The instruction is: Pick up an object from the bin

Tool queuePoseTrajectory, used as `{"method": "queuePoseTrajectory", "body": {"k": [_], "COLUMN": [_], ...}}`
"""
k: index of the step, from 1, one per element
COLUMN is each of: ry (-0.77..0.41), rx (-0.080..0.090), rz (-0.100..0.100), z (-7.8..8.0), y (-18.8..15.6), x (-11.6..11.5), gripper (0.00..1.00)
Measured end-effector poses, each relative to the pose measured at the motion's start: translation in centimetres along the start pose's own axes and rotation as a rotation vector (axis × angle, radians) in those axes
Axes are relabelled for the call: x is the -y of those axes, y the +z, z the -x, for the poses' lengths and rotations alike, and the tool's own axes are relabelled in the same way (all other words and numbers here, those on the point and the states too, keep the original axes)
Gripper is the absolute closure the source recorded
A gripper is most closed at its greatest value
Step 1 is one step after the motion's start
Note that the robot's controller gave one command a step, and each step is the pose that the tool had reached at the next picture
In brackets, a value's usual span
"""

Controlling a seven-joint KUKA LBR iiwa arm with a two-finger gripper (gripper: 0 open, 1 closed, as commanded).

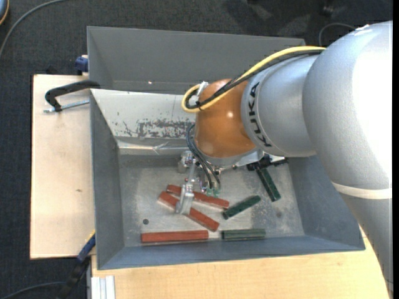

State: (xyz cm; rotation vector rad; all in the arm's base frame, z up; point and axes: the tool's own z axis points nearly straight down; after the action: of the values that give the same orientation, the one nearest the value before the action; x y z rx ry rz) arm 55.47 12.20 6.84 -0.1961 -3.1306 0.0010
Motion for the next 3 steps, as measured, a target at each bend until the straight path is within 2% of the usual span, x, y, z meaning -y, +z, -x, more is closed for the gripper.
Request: {"method": "queuePoseTrajectory", "body": {"k": [1,2,3], "ry": [-0.001,-0.001,-0.012], "rx": [0.007,0.007,0.005], "rz": [0.004,0.003,0.001], "z": [0.2,0.2,1.0], "y": [-0.3,-0.3,-0.3], "x": [-0.2,-0.2,3.2], "gripper": [1.00,0.00,0.00]}}
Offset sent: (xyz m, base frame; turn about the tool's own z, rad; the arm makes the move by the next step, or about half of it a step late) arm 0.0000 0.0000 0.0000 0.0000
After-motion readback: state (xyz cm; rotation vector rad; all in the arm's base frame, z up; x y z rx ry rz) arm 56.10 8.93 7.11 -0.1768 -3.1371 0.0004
